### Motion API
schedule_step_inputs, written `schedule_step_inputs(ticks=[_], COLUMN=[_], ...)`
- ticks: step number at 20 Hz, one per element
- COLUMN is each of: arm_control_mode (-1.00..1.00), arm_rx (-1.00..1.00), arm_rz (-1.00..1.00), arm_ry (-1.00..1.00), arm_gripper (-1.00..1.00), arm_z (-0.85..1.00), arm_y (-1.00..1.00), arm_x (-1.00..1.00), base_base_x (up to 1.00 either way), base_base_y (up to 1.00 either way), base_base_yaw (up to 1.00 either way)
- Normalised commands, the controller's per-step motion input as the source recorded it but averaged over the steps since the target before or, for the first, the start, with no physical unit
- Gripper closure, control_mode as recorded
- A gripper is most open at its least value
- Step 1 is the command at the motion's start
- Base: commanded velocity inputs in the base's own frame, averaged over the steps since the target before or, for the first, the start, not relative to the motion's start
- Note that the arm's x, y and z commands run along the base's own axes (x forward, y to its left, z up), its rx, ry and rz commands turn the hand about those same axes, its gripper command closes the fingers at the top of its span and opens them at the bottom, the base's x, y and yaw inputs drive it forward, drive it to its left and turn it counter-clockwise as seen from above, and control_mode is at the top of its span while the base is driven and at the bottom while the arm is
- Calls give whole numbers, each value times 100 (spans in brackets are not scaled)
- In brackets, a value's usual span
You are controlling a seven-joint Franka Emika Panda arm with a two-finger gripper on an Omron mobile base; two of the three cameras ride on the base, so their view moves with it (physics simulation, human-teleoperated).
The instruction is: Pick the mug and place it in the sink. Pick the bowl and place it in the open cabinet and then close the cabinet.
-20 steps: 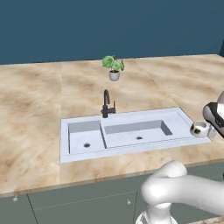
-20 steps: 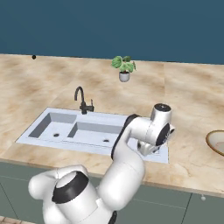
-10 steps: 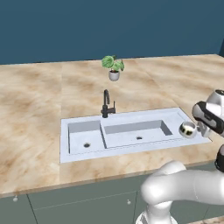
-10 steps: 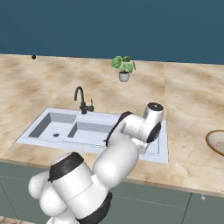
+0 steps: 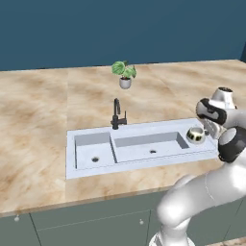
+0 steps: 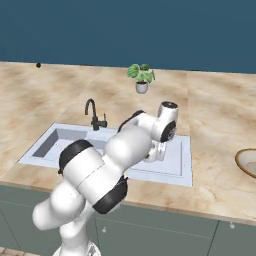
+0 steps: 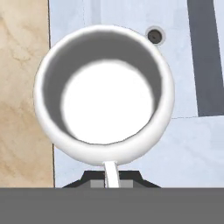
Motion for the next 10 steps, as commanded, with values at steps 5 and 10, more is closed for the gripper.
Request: schedule_step_inputs(ticks=[5, 10], arm_control_mode=[-100, -100], arm_rx=[0, 2], arm_rz=[16, 9], arm_ry=[9, 0], arm_gripper=[100, 100], arm_z=[6, -10], arm_y=[22, 30], arm_x=[38, 16], base_base_x=[0, 0], base_base_y=[0, 0], base_base_yaw=[0, 0])
